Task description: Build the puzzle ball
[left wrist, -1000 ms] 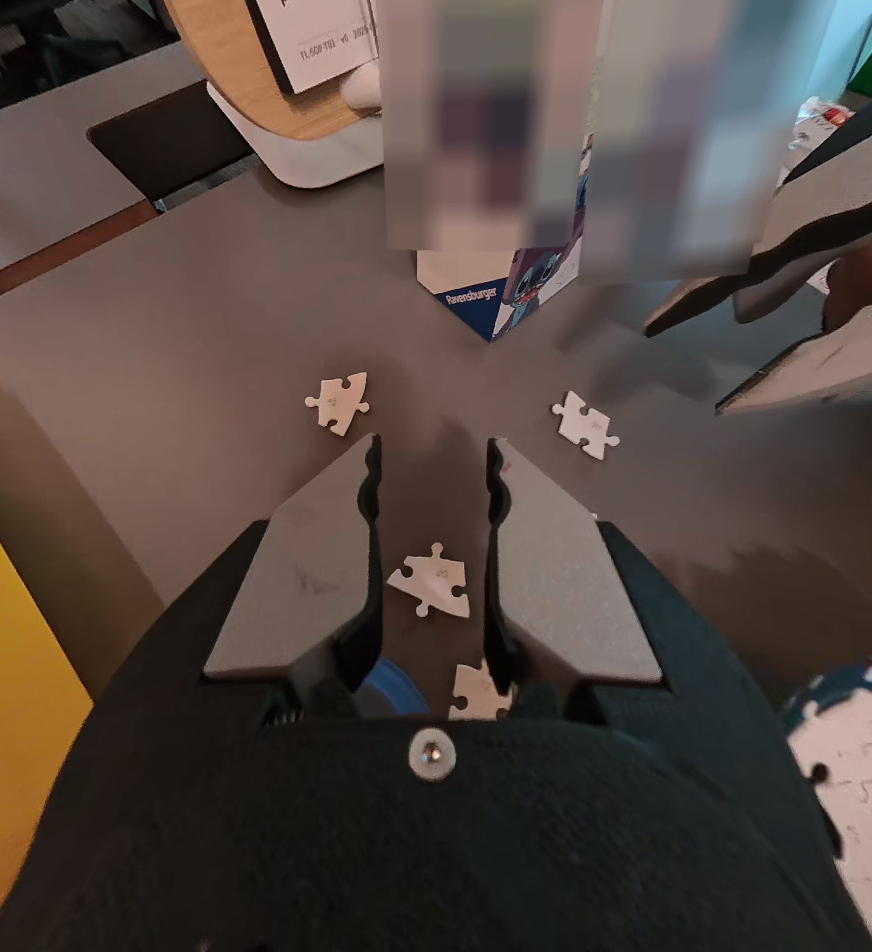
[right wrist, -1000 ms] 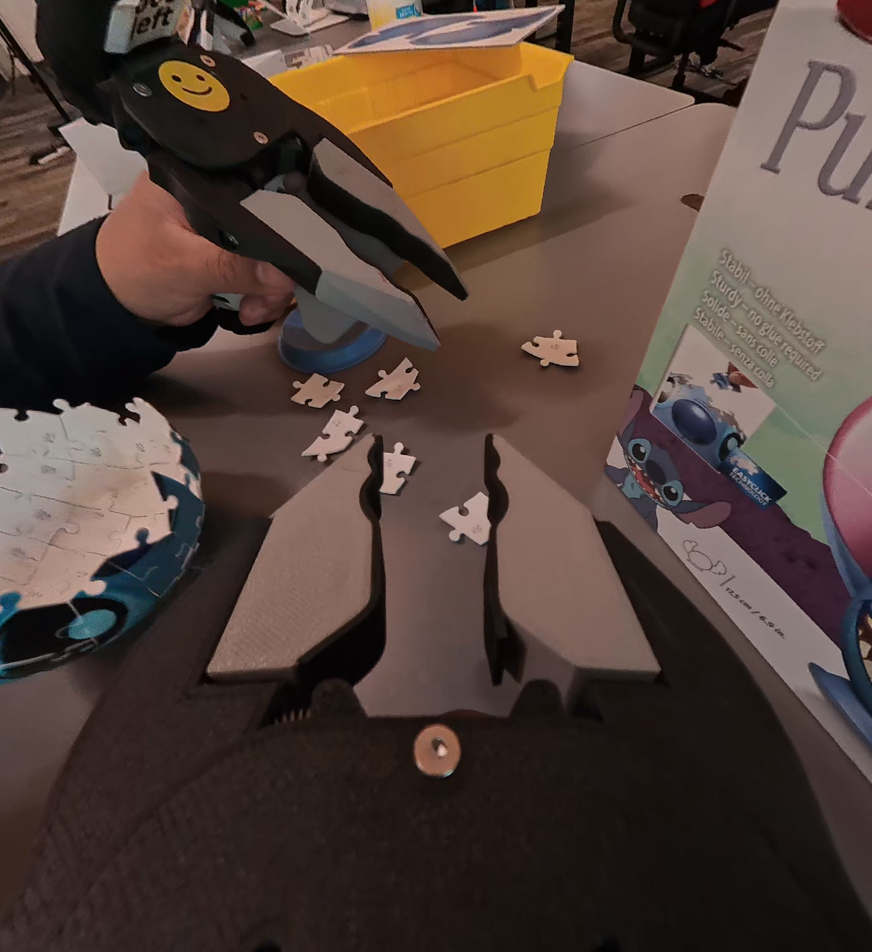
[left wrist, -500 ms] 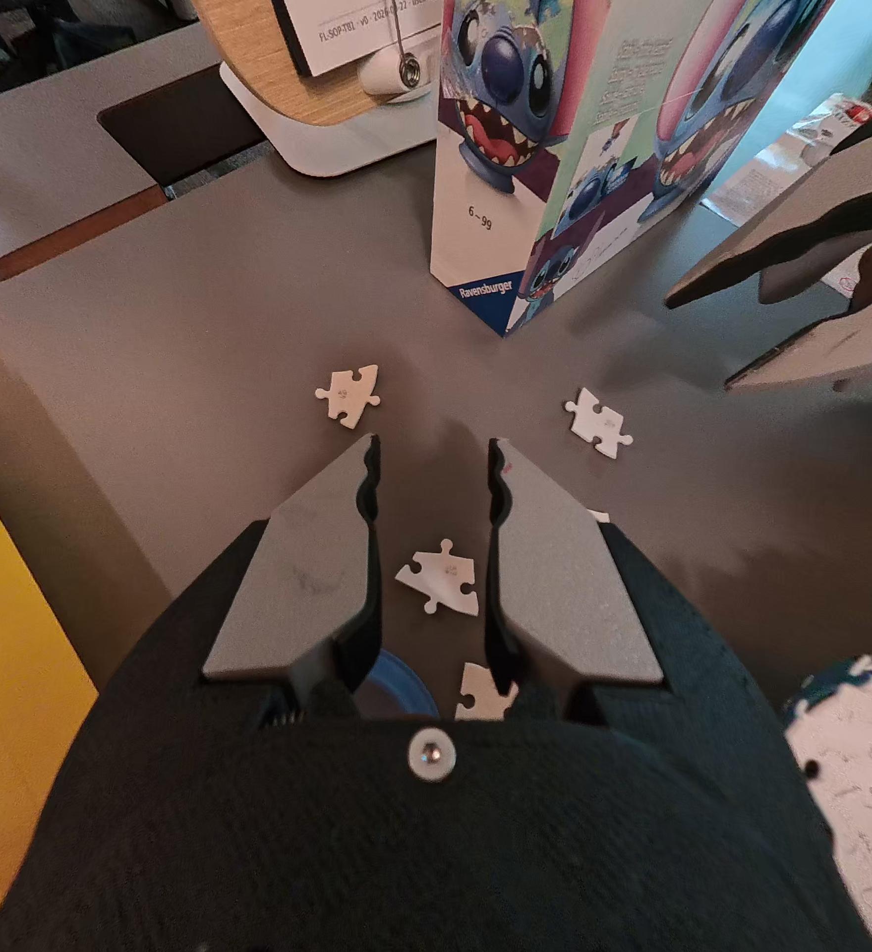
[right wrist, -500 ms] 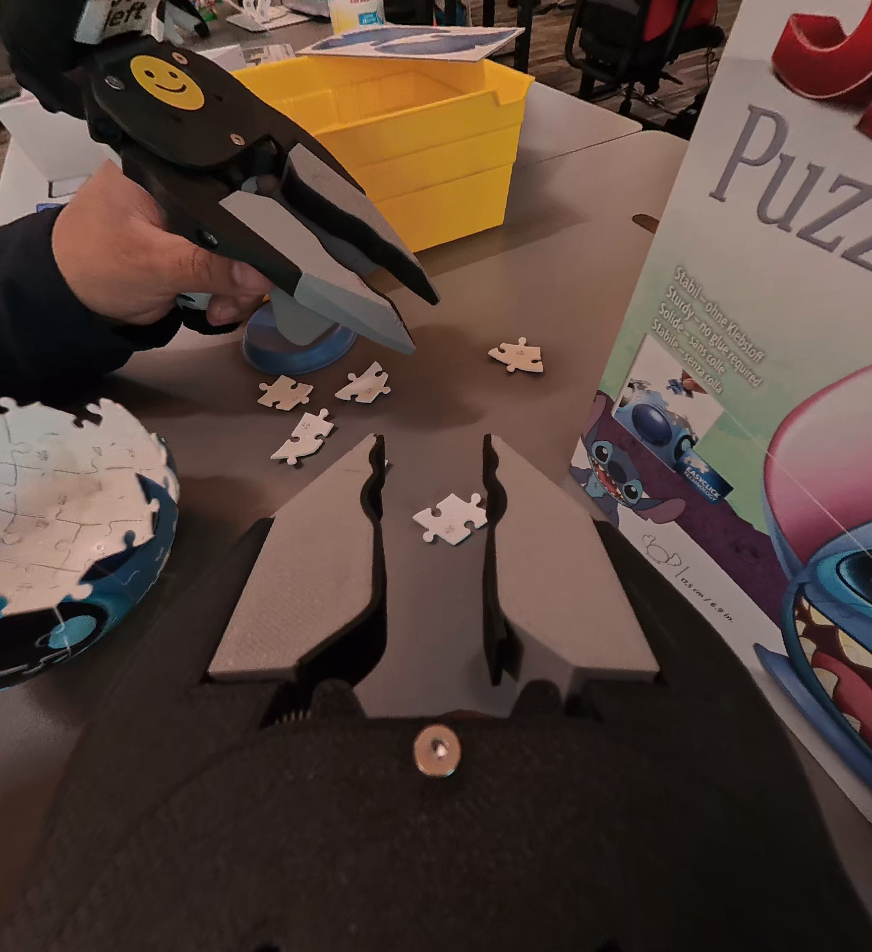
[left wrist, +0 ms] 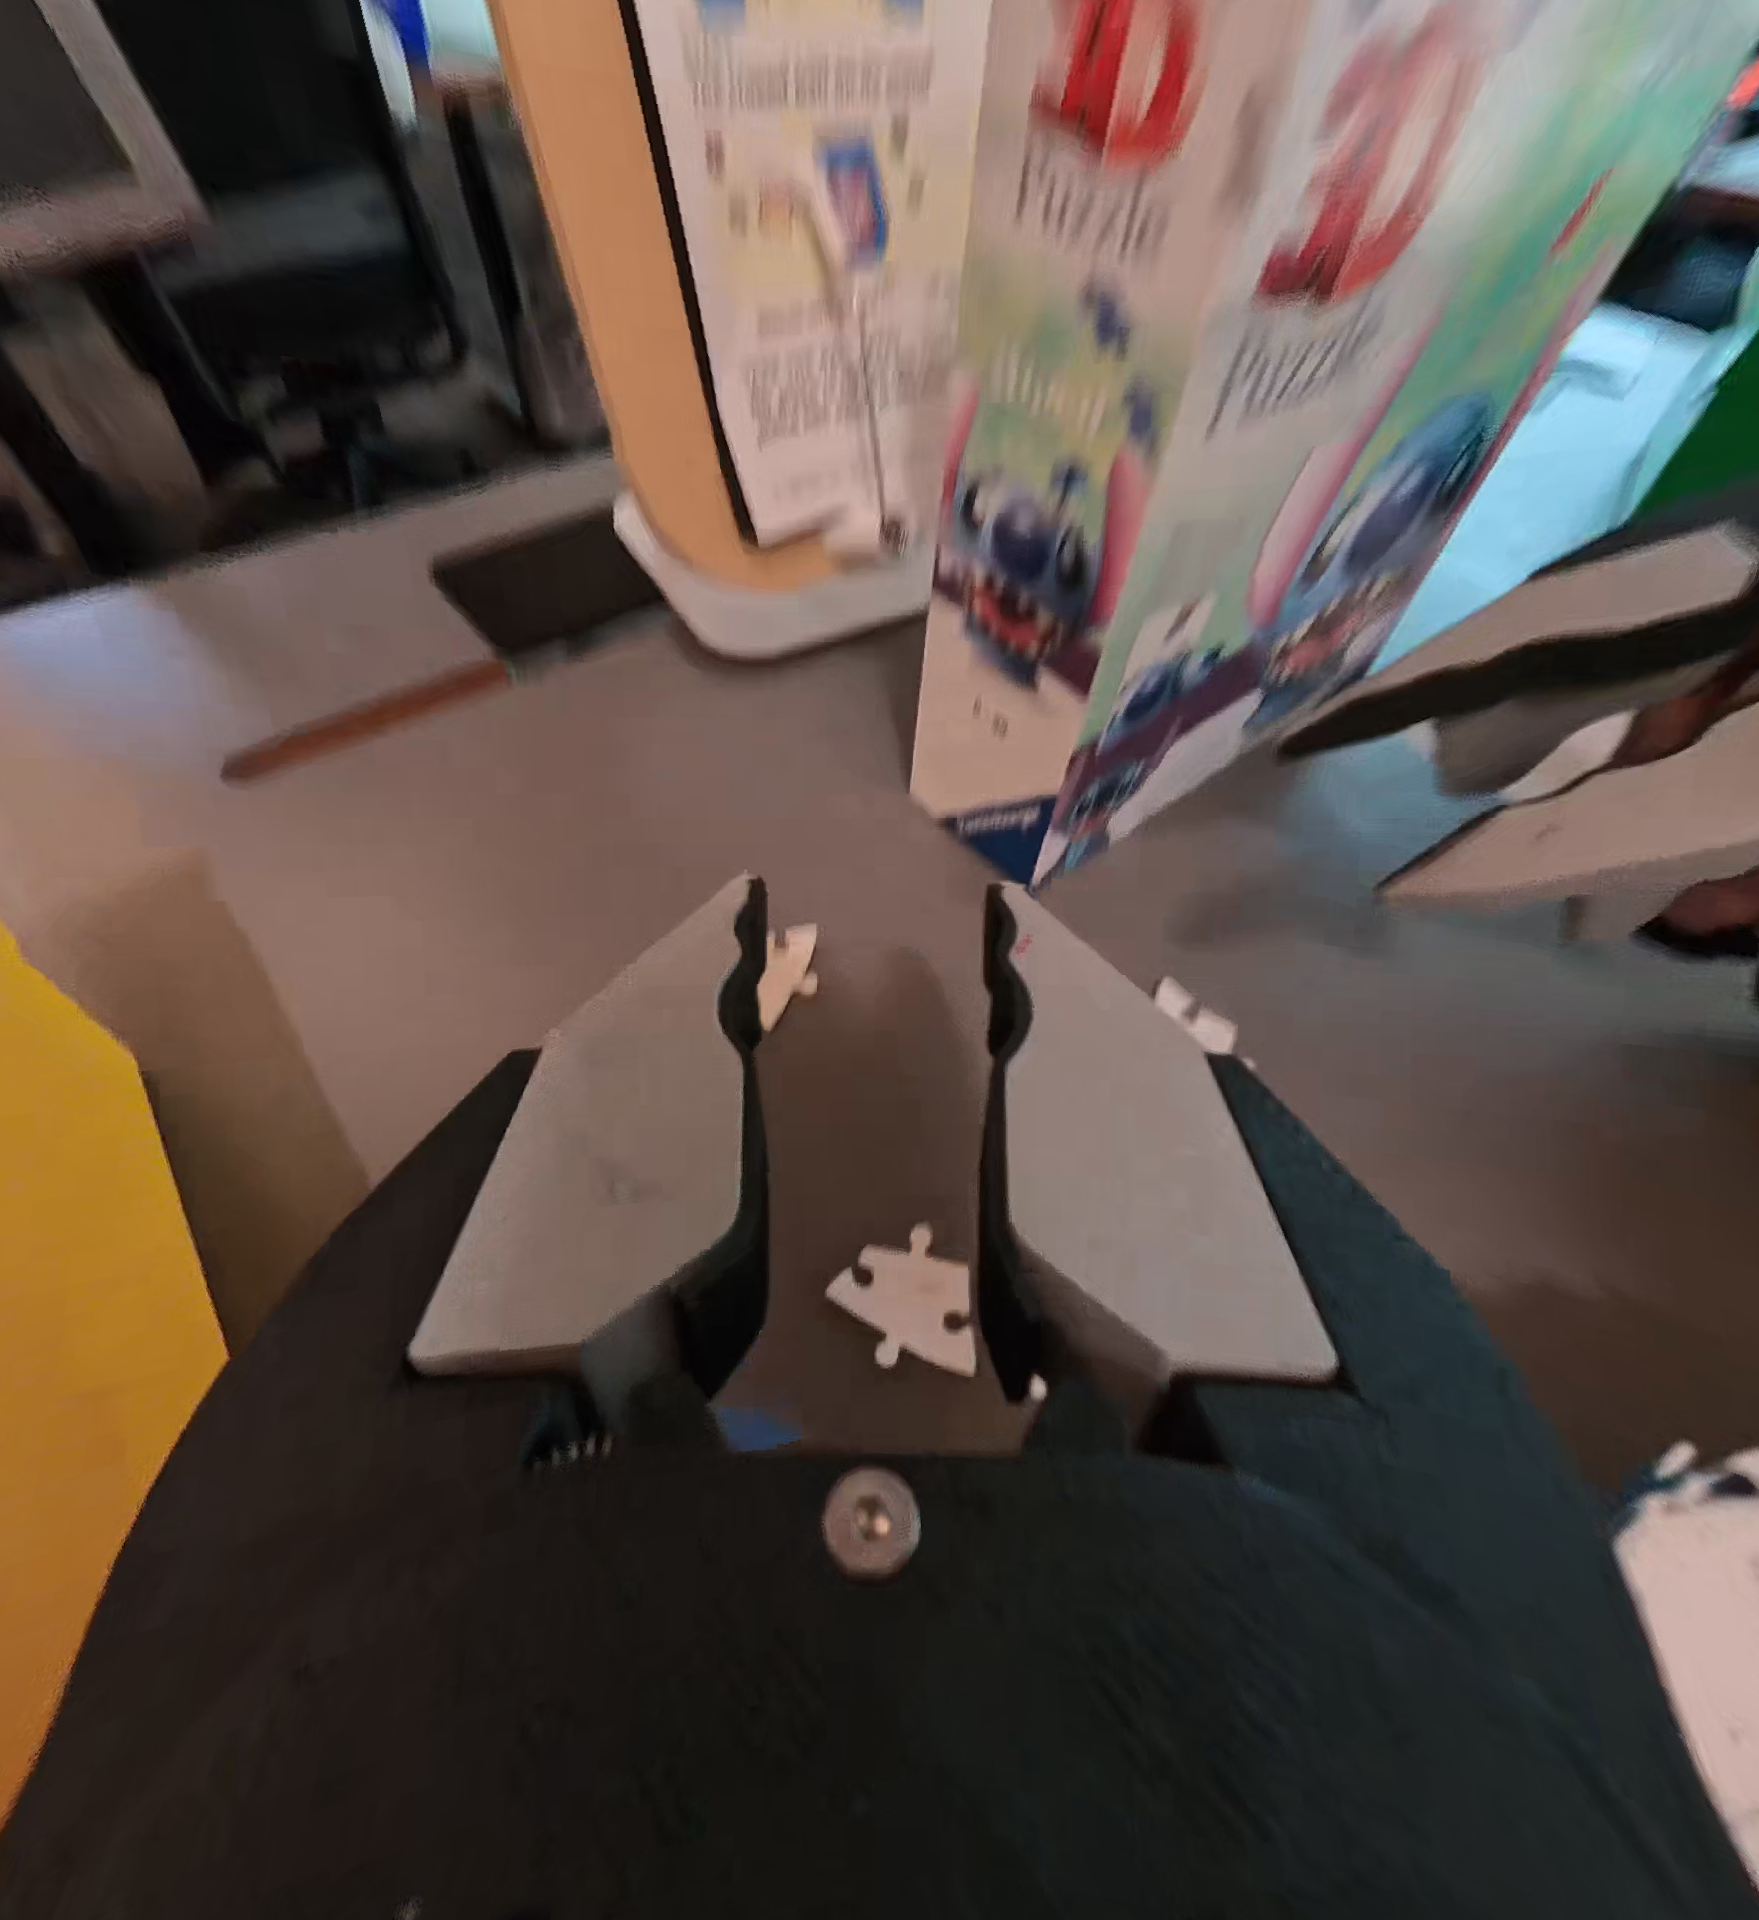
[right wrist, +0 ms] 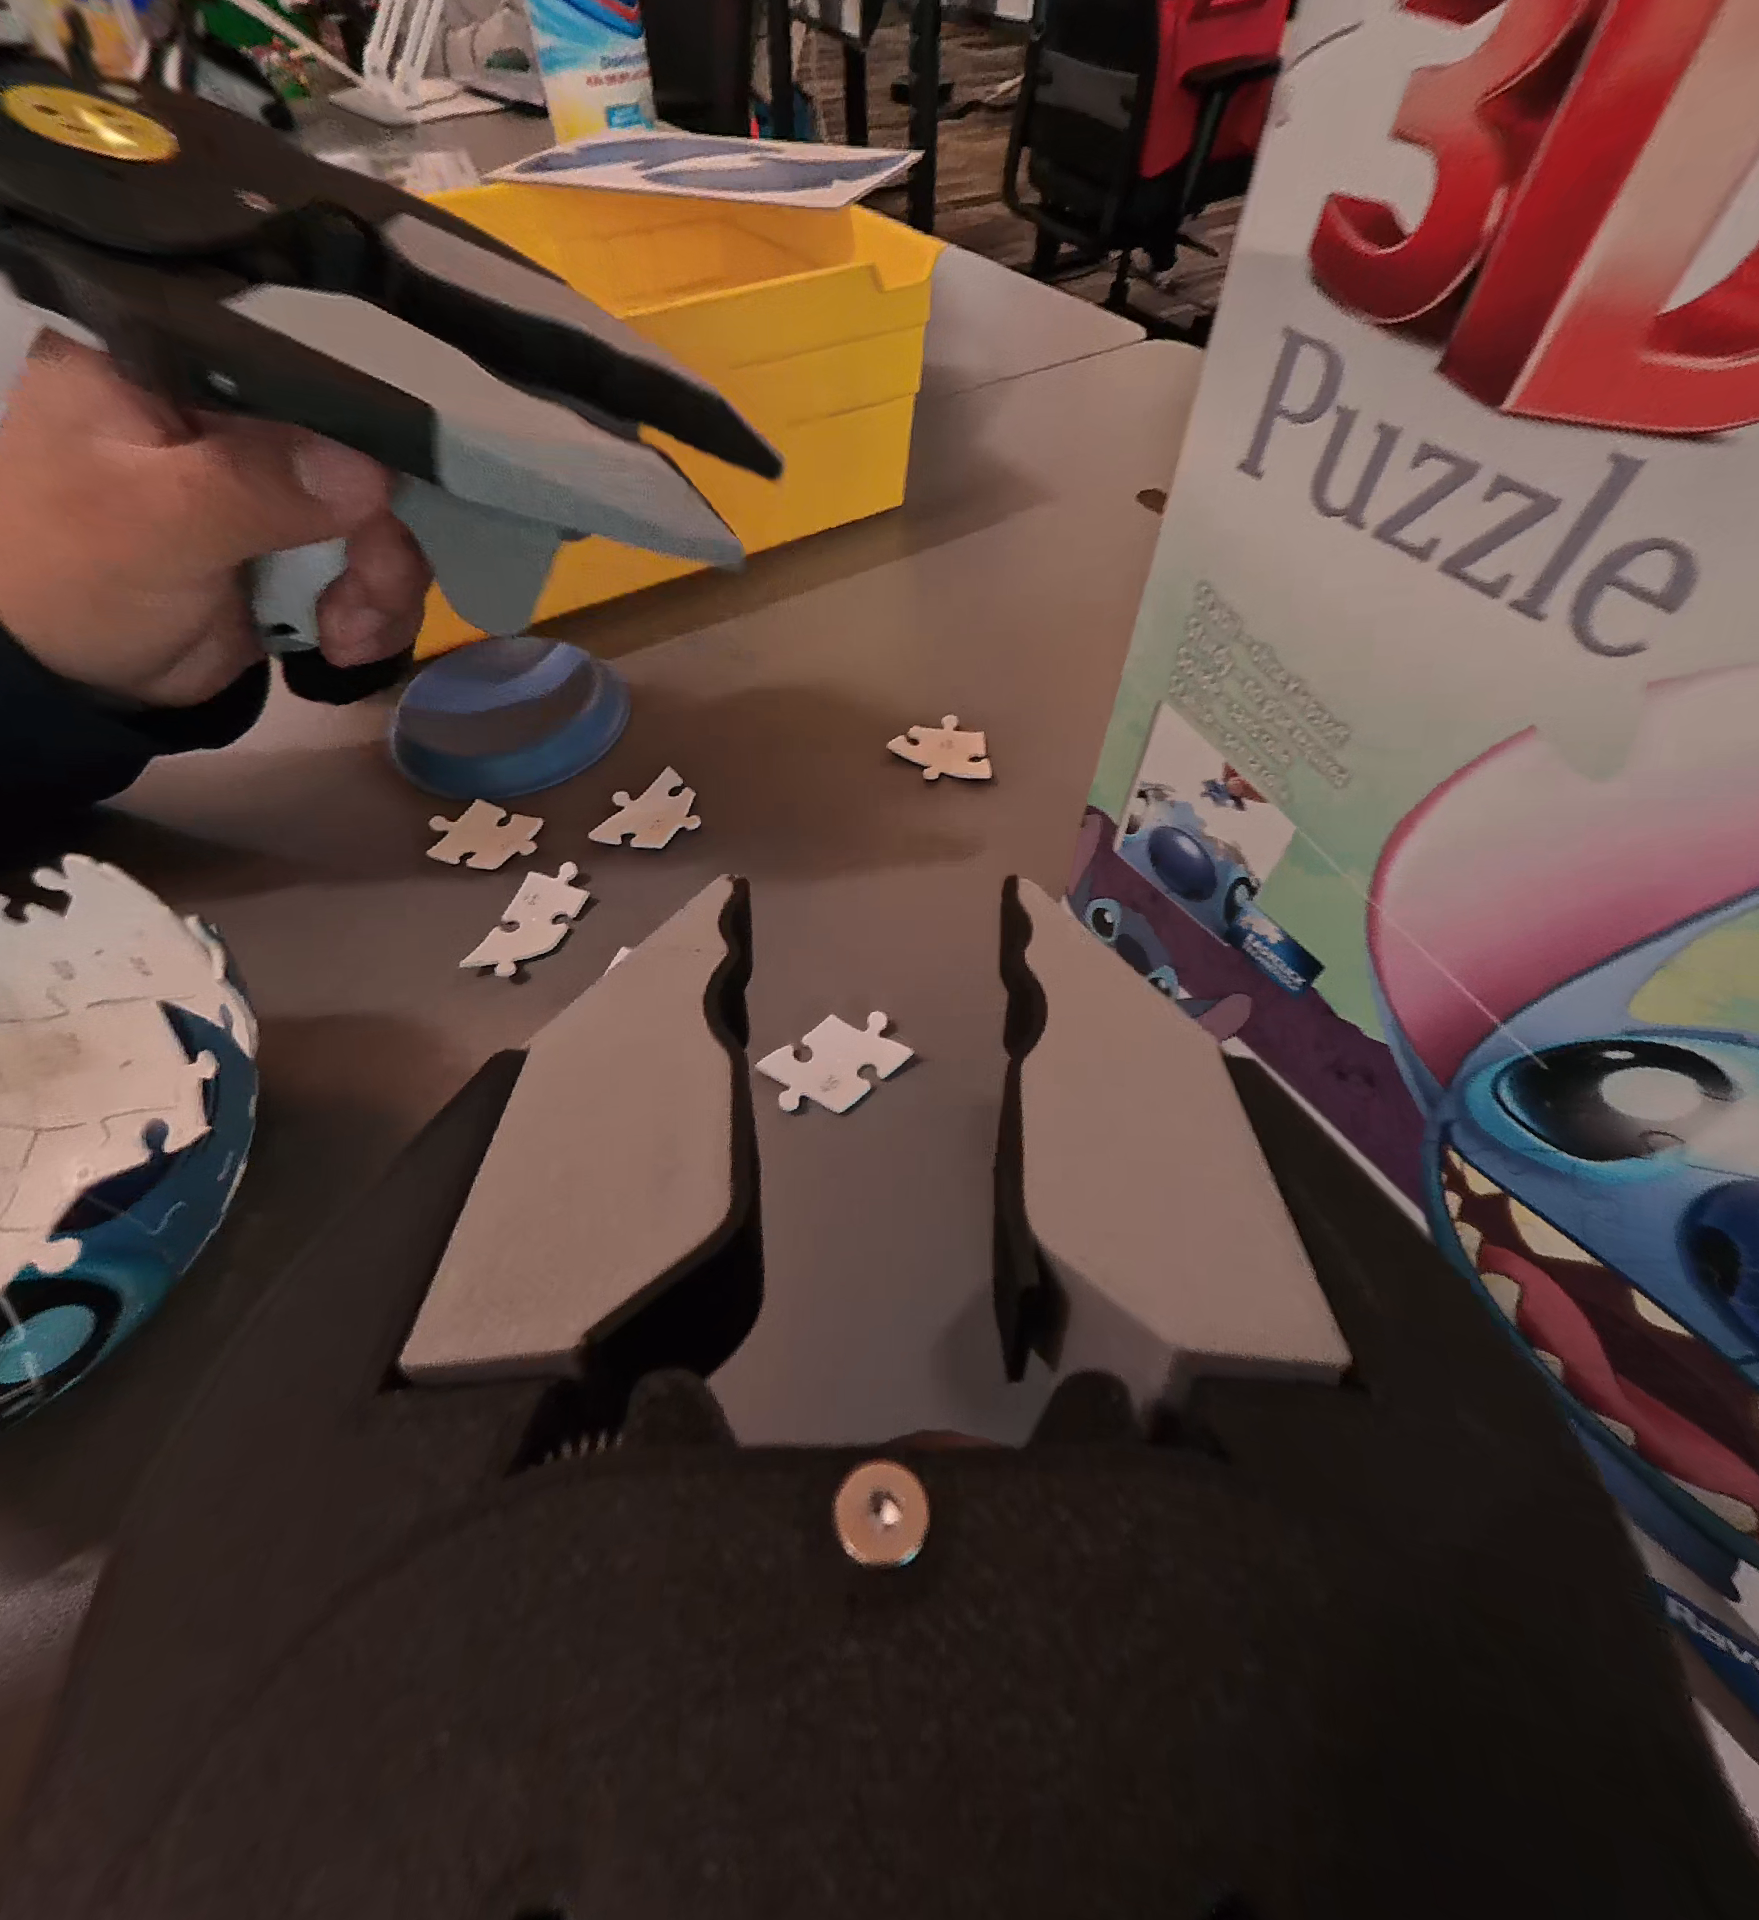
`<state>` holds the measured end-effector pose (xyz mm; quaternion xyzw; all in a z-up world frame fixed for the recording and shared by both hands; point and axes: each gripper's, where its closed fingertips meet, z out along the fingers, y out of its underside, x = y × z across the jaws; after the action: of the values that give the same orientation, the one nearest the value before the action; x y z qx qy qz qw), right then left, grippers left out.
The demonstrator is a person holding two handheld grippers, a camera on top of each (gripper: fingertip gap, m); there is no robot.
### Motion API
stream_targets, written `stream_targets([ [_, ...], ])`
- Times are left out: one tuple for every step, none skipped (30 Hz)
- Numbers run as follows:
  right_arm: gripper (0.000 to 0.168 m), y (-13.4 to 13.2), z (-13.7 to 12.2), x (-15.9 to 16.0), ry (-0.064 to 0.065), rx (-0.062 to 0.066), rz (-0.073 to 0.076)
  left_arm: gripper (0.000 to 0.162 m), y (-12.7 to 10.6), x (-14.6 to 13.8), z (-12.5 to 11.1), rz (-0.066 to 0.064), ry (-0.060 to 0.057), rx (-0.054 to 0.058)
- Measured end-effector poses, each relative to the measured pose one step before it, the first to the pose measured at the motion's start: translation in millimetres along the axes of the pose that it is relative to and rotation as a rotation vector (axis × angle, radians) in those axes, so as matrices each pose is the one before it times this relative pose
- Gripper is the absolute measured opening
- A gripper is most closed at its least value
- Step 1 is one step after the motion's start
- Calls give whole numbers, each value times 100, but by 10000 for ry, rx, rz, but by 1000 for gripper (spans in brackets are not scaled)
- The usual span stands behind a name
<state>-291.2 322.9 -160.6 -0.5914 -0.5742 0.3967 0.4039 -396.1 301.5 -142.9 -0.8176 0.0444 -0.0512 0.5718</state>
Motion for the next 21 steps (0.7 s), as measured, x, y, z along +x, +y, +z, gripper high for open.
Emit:
stream_targets([
  [50,-114,-98,222,101,67,60,41,-1080,92,-592,-39,45,636],
  [52,-111,-83,160,65,59,50,43,-734,-185,-440,-42,-121,391],
  [52,-91,-85,78,22,60,26,47,-414,-189,-262,-21,-110,195],
  [51,-92,-71,16,-2,47,6,48,-182,-103,-140,-11,-46,72],
  [46,-64,-88,-95,-43,37,-45,47,-86,-23,-60,14,-3,63],
  [31,-47,-91,-217,-108,24,-115,46,104,-32,46,21,0,-26],
  [7,-10,-71,-270,-103,-6,-160,45,293,-72,131,2,-31,-145],
  [0,13,-5,-121,11,-41,-163,37,333,72,132,27,42,-170],
  [0,94,76,-37,67,-112,-129,7,325,361,54,119,226,-165],
  [0,200,129,-72,39,-162,-110,0,159,-5,57,65,-25,-83],
  [0,122,111,-15,102,-84,-111,0,107,-352,80,2,-253,-74],
  [0,10,64,-16,98,9,-144,0,188,-36,129,-4,-19,-119],
  [0,12,37,-50,57,-14,-132,0,231,116,148,-86,87,-138],
  [0,32,15,15,61,-47,-85,0,101,119,86,-74,84,-21],
  [1,17,-10,56,67,-29,-44,0,68,210,37,23,149,22],
  [4,-34,-34,62,48,2,-13,8,167,208,52,33,155,-75],
  [6,-64,-57,53,13,25,18,17,136,73,66,2,59,-72],
  [6,-73,-64,28,-12,39,49,20,110,-56,70,8,-25,-43],
  [7,-76,-51,42,-14,49,65,22,118,-84,60,23,-46,-46],
  [8,-30,-19,24,-27,34,72,24,145,-74,74,8,-29,-66],
  [9,78,52,-32,-64,-29,92,27,177,-70,83,-20,-8,-99],
])
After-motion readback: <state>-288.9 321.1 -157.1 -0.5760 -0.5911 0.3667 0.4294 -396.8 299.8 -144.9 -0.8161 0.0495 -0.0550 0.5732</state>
